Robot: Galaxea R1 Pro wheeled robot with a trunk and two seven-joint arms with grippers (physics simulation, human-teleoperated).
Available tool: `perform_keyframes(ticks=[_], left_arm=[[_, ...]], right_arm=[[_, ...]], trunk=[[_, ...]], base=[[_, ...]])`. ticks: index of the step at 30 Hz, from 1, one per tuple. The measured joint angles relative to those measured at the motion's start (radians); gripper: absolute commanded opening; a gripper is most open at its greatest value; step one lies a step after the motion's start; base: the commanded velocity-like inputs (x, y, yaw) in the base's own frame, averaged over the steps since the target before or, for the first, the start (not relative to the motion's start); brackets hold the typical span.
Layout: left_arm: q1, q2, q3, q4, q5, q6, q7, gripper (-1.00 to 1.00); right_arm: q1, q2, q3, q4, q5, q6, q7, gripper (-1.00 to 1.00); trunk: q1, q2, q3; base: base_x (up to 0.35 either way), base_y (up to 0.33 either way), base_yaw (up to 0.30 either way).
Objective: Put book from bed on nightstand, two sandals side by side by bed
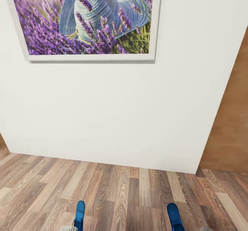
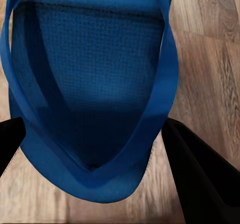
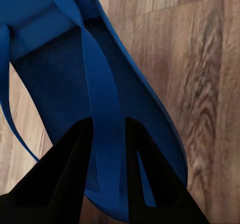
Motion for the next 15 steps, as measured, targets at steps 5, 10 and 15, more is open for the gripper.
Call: perform_keyframes(ticks=[5, 10, 15], left_arm=[[0.000, -0.001, 0.000, 0.000, 0.000, 0.000, 0.000, -1.00], [0.000, -0.001, 0.000, 0.000, 0.000, 0.000, 0.001, -1.00], [0.000, -0.001, 0.000, 0.000, 0.000, 0.000, 0.001, -1.00]], right_arm=[[0.000, 0.000, 0.000, 0.000, 0.000, 0.000, 0.000, -1.00], [0.000, 0.000, 0.001, 0.000, 0.000, 0.000, 0.000, -1.00], [0.000, 0.000, 0.001, 0.000, 0.000, 0.000, 0.000, -1.00]], trunk=[[0.000, 0.000, 0.000], [0.000, 0.000, 0.000], [0.000, 0.000, 0.000]], base=[[0.000, 0.000, 0.292], [0.000, 0.000, 0.292], [0.000, 0.000, 0.292]])
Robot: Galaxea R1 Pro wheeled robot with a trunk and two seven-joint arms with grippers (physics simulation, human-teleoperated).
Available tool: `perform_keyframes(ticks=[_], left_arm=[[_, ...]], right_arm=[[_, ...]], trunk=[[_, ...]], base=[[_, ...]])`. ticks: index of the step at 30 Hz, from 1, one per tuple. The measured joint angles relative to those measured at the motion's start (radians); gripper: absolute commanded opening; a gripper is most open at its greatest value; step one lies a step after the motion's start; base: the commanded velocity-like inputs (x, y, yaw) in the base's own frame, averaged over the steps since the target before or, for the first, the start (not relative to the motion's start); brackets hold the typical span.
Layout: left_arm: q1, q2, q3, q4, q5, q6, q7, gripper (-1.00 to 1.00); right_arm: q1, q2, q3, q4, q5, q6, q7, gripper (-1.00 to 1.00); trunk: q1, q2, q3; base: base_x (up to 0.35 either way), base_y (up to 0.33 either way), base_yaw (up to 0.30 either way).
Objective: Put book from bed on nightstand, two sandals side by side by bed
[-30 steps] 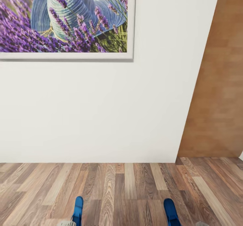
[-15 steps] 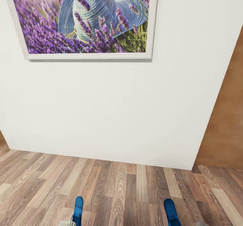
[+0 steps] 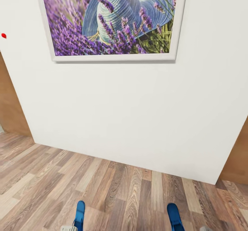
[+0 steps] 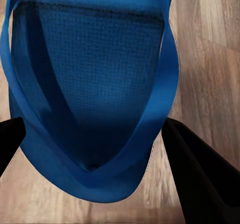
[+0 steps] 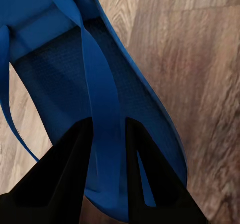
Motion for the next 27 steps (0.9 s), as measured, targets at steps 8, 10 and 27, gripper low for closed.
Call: perform_keyframes(ticks=[8, 10, 27], left_arm=[[0.000, 0.000, 0.000, 0.000, 0.000, 0.000, 0.000, -1.00], [0.000, 0.000, 0.000, 0.000, 0.000, 0.000, 0.000, -1.00], [0.000, 0.000, -0.001, 0.000, 0.000, 0.000, 0.000, -1.00]], right_arm=[[0.000, 0.000, 0.000, 0.000, 0.000, 0.000, 0.000, -1.00], [0.000, 0.000, 0.000, 0.000, 0.000, 0.000, 0.000, -1.00], [0.000, 0.000, 0.000, 0.000, 0.000, 0.000, 0.000, -1.00]], trunk=[[0.000, 0.000, 0.000], [0.000, 0.000, 0.000], [0.000, 0.000, 0.000]], base=[[0.000, 0.000, 0.293], [0.000, 0.000, 0.293], [0.000, 0.000, 0.292]])
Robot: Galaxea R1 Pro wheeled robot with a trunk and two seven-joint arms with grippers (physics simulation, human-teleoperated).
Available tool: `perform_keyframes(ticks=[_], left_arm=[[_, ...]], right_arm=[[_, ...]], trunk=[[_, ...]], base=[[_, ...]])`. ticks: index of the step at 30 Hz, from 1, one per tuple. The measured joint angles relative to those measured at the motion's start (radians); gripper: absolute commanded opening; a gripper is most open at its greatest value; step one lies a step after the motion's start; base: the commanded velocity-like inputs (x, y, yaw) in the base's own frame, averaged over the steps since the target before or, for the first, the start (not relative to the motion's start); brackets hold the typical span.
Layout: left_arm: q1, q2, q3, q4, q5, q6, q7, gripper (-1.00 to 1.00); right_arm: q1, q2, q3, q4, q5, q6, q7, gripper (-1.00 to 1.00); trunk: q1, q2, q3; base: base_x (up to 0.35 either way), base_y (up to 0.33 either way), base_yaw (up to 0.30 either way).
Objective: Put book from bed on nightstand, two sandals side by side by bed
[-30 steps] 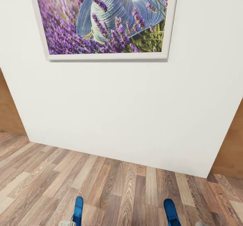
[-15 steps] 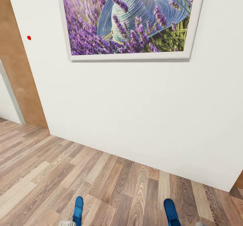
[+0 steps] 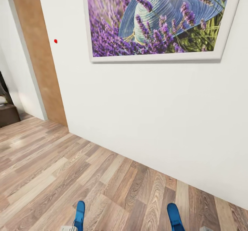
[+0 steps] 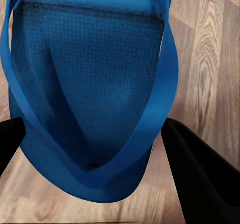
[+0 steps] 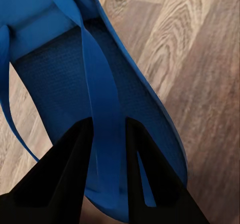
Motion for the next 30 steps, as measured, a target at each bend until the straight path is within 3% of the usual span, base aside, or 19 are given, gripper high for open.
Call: perform_keyframes(ticks=[30], left_arm=[[0.000, -0.006, 0.001, 0.000, 0.000, 0.000, 0.000, -1.00]], right_arm=[[0.000, 0.000, 0.000, 0.000, 0.000, 0.000, 0.000, -1.00]], trunk=[[0.000, 0.000, 0.000]], base=[[0.000, 0.000, 0.292]])
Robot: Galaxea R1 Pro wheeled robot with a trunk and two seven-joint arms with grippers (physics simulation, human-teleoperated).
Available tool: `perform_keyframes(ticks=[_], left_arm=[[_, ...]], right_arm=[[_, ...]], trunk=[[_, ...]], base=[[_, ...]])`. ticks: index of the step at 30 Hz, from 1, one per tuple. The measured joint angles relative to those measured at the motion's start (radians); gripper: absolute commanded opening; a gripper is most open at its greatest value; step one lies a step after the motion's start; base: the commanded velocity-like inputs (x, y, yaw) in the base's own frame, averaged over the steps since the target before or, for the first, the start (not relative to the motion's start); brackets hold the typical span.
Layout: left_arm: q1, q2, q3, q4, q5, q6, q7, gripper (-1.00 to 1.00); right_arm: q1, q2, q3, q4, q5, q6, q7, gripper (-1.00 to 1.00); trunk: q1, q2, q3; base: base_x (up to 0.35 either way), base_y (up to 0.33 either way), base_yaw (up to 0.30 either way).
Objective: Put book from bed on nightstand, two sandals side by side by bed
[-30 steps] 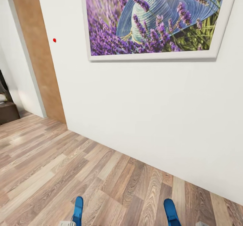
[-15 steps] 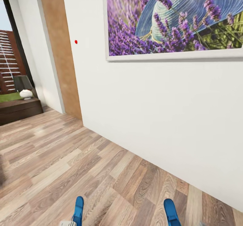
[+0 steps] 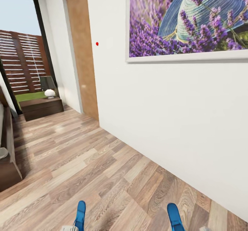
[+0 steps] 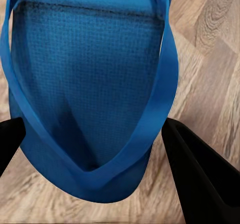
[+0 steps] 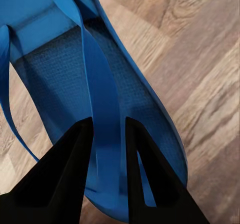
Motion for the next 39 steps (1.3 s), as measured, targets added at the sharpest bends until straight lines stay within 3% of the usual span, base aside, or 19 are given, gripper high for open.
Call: perform_keyframes(ticks=[39], left_arm=[[0.000, 0.000, 0.000, 0.000, 0.000, 0.000, 0.000, -1.00]], right_arm=[[0.000, 0.000, 0.000, 0.000, 0.000, 0.000, 0.000, -1.00]], trunk=[[0.000, 0.000, 0.000]], base=[[0.000, 0.000, 0.293]])
